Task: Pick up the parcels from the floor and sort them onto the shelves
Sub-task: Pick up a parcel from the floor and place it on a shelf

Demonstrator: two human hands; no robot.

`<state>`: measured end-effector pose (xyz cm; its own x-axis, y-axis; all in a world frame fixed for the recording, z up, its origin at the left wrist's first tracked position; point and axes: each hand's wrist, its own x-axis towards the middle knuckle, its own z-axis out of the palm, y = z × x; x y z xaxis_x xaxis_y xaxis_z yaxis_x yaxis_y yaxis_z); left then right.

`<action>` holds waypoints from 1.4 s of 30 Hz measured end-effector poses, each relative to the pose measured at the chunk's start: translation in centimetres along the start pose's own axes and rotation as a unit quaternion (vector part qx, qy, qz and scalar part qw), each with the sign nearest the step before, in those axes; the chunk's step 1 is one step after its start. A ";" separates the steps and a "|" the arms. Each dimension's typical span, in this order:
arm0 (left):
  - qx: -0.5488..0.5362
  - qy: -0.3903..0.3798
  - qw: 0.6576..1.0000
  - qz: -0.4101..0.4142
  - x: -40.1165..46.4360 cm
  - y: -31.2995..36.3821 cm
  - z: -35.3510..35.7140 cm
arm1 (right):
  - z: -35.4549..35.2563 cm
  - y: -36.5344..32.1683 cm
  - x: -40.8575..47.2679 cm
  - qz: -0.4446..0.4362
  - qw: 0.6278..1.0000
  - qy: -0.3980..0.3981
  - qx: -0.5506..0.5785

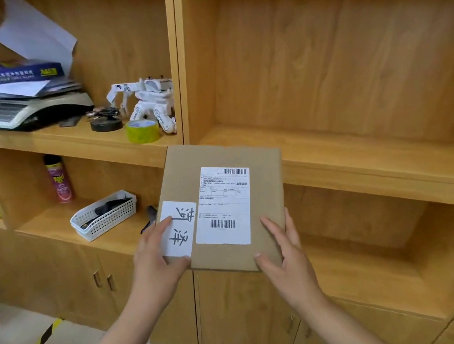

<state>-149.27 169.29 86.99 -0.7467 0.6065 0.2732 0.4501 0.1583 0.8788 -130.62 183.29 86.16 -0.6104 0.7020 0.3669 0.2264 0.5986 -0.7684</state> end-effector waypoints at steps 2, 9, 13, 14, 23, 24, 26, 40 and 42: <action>-0.011 -0.002 1.000 0.026 2.7 0.9 0.8 | -0.8 0.0 2.7 -0.021 0.999 0.023 -0.010; -0.002 -0.003 0.996 0.089 10.0 3.3 2.9 | -1.9 0.5 9.6 -0.048 0.993 0.091 -0.057; 0.019 -0.017 0.994 0.105 13.5 4.2 3.6 | -2.2 0.6 13.0 -0.057 0.990 0.112 -0.066; 0.020 -0.022 0.993 0.110 14.3 4.4 3.8 | -2.3 0.5 13.8 -0.056 0.989 0.115 -0.070; 0.055 -0.052 0.985 0.153 19.6 5.2 5.4 | -2.8 0.3 18.6 -0.036 0.982 0.149 -0.115; 0.054 -0.053 0.985 0.155 20.1 5.3 5.4 | -2.8 0.2 19.1 -0.032 0.980 0.151 -0.121; 0.067 -0.049 0.983 0.166 21.1 5.3 5.3 | -3.0 -0.1 20.1 -0.022 0.979 0.155 -0.132; 0.251 0.033 0.860 0.443 24.4 5.2 6.5 | -2.4 -0.4 23.2 -0.211 0.827 0.298 -0.429; 0.254 0.032 0.867 0.428 24.7 5.5 6.6 | -2.3 -0.2 23.4 -0.193 0.831 0.283 -0.438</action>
<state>-162.00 190.29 96.01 -0.0502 0.6291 0.7757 0.9981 0.0034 0.0618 -143.17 200.48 96.09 -0.3676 0.3135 0.8755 0.7140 0.6984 0.0498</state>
